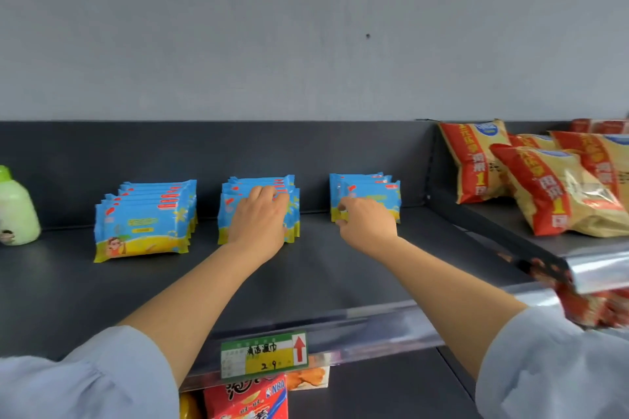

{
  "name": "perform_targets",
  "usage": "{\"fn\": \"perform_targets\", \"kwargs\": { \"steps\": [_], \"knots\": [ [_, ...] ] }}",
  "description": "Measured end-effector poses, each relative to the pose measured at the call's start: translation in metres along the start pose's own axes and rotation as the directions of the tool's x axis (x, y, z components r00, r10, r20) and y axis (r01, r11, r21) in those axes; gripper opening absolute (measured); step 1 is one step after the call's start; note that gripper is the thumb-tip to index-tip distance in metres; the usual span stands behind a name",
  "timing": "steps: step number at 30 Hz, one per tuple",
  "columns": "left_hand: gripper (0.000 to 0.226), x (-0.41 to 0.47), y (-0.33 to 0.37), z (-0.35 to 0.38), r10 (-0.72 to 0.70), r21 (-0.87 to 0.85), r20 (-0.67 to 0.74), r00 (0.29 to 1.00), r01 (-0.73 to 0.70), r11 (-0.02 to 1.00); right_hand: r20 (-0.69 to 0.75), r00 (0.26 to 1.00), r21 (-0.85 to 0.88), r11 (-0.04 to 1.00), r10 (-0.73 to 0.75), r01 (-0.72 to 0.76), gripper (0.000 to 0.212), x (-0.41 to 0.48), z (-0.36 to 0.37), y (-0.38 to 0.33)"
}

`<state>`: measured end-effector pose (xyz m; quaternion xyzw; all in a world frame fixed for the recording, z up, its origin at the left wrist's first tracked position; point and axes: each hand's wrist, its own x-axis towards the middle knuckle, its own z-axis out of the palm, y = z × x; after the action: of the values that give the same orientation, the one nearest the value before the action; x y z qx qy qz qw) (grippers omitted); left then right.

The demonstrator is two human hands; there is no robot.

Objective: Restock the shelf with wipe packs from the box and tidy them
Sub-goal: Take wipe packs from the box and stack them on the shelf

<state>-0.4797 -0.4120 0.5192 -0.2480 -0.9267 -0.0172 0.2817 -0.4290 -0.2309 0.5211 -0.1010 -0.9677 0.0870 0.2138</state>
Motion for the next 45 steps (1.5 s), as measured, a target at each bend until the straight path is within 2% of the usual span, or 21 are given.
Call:
{"fn": "perform_targets", "kwargs": {
  "steps": [6,13,18,22,34,45],
  "knots": [
    [0.045,0.0,0.052,-0.008,0.133,-0.101,0.009,0.991,-0.132,0.986,-0.032,0.996,-0.105,0.991,0.085,-0.088,0.025,-0.04,-0.028,0.044],
    [0.043,-0.007,0.124,-0.029,0.254,-0.214,-0.017,0.967,-0.252,0.944,-0.084,0.981,-0.148,0.971,0.175,-0.186,0.029,-0.099,-0.072,0.095],
    [0.044,-0.028,0.184,-0.049,0.319,-0.29,-0.065,0.945,-0.324,0.9,-0.153,0.974,-0.197,0.961,0.167,-0.195,0.03,-0.15,-0.105,0.123],
    [0.045,-0.057,0.234,-0.06,0.363,-0.342,-0.057,0.93,-0.36,0.868,-0.155,0.972,-0.259,0.943,0.175,-0.211,0.027,-0.202,-0.127,0.149],
    [0.04,-0.177,0.38,-0.055,0.509,-0.426,0.043,0.86,-0.445,0.788,-0.054,0.916,-0.361,0.848,0.396,-0.388,0.023,-0.383,-0.148,0.256],
    [0.037,-0.253,0.488,0.002,0.673,-0.495,0.23,0.703,-0.511,0.703,0.134,0.776,-0.343,0.763,0.617,-0.548,0.026,-0.489,-0.103,0.339]
  ]
}}
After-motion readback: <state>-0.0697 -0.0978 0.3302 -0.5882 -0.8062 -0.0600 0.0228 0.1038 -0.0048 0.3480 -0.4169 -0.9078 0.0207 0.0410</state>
